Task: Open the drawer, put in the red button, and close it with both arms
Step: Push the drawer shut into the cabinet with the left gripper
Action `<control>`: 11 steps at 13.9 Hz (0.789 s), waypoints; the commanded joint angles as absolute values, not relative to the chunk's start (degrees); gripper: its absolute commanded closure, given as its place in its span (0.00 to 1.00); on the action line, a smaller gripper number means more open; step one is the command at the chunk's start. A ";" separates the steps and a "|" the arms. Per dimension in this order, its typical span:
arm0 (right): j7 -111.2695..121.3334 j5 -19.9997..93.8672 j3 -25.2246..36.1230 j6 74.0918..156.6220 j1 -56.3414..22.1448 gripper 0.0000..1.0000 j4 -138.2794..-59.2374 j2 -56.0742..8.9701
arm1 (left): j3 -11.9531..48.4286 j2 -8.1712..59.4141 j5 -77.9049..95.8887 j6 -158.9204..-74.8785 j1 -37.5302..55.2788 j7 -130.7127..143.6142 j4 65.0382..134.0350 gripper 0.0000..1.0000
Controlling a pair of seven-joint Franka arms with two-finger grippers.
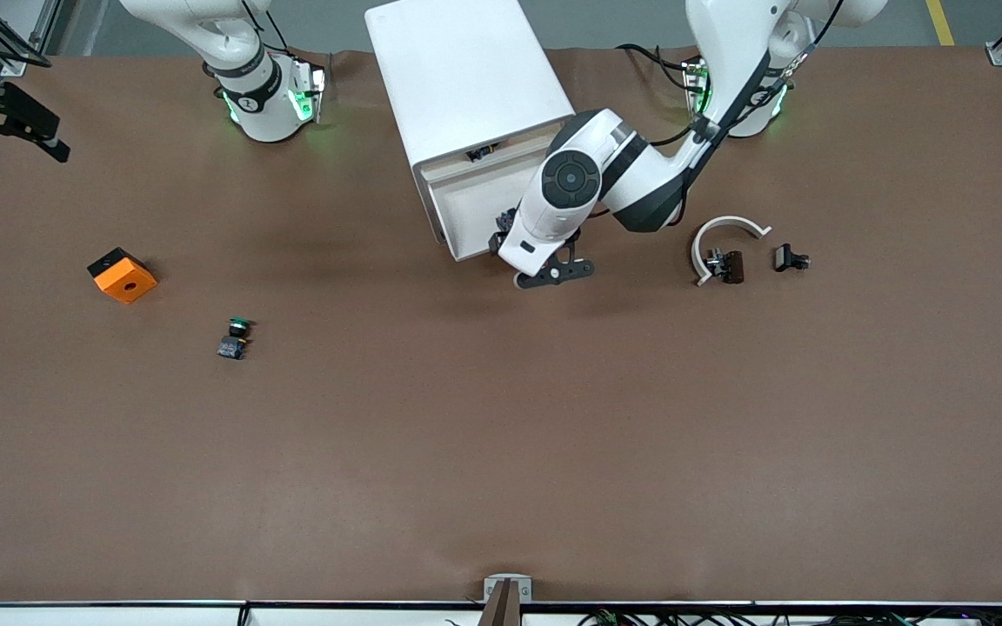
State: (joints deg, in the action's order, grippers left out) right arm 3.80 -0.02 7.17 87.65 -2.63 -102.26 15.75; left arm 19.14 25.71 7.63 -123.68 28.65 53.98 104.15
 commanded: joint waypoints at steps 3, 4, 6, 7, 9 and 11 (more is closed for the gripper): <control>4.22 -0.18 6.42 85.26 -1.93 0.00 -94.76 8.37 | 22.49 24.43 8.79 -121.99 28.39 55.20 106.35 0.00; 4.31 0.00 6.33 84.73 -1.93 0.00 -93.27 7.13 | 23.11 24.78 9.22 -121.99 28.48 55.20 106.78 0.00; 4.22 0.09 5.98 84.64 -2.55 0.00 -91.59 4.58 | 24.16 25.83 10.28 -121.99 28.56 55.20 106.87 0.00; 4.22 0.09 5.89 84.64 -2.72 0.00 -90.71 3.70 | 24.34 26.10 11.24 -121.99 28.48 55.20 106.88 0.00; 4.31 0.26 5.80 84.64 -2.20 0.00 -89.66 3.17 | 24.43 26.45 12.56 -121.99 28.83 55.20 106.88 0.00; 4.31 0.79 5.71 84.20 -1.76 0.00 -88.34 2.38 | 25.39 26.63 13.53 -121.90 29.09 55.28 106.88 0.00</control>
State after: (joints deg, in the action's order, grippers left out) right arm 3.84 0.08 5.94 86.20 -2.62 -91.82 3.79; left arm 24.20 26.70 11.80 -122.37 28.88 54.87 106.71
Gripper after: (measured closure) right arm 0.000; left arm 0.000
